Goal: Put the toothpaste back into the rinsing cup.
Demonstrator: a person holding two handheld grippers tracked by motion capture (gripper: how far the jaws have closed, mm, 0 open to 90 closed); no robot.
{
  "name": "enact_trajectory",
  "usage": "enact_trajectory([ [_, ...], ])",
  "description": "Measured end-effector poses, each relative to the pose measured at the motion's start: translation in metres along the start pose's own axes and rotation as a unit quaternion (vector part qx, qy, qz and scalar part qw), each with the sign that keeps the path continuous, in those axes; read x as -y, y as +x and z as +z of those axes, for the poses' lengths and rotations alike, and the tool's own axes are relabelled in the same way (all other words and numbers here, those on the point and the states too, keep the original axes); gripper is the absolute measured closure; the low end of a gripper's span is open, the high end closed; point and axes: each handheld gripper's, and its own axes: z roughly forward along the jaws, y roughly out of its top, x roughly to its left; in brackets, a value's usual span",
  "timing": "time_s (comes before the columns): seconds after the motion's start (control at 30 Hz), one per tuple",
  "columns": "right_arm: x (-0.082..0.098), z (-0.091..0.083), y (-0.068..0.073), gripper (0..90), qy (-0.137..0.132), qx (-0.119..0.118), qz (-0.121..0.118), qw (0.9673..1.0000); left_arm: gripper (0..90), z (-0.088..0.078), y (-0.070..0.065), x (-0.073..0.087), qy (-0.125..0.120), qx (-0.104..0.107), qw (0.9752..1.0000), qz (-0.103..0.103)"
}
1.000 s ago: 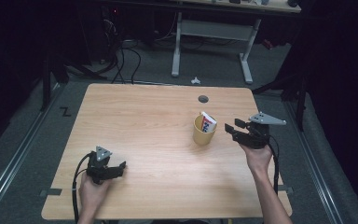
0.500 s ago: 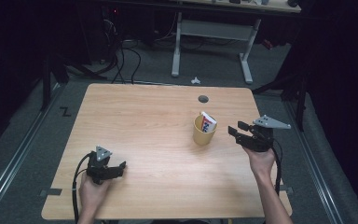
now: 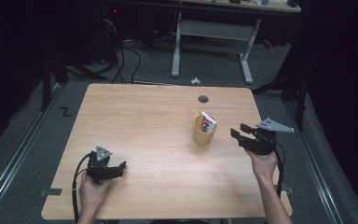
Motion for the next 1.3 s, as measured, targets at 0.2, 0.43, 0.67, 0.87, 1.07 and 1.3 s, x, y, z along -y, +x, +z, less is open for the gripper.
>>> enact_trajectory([
  [0.2,0.005,-0.001,-0.001,48.2,0.002,0.001,0.003,1.0000,18.6,0.000,0.000,0.000,0.000,0.000,1.0000,0.000],
  [0.43,0.012,-0.003,-0.005,48.2,0.002,0.000,0.013,0.9999,18.6,0.000,0.000,0.000,0.000,0.000,1.0000,0.000],
  [0.67,0.016,-0.006,-0.006,48.2,0.003,0.001,0.013,0.9999,18.6,0.000,0.000,0.000,0.000,0.000,1.0000,0.000],
  [0.87,0.020,-0.009,-0.008,48.2,0.003,0.004,0.016,0.9999,18.6,0.000,0.000,0.000,0.000,0.000,1.0000,0.000],
  [1.07,0.026,-0.009,-0.009,48.3,0.005,0.004,0.021,0.9998,18.7,0.000,0.000,0.000,0.000,0.000,1.0000,0.000],
  [1.3,0.032,-0.008,-0.008,48.3,0.009,0.001,0.023,0.9997,18.6,0.000,0.000,0.000,0.000,0.000,1.0000,0.000],
])
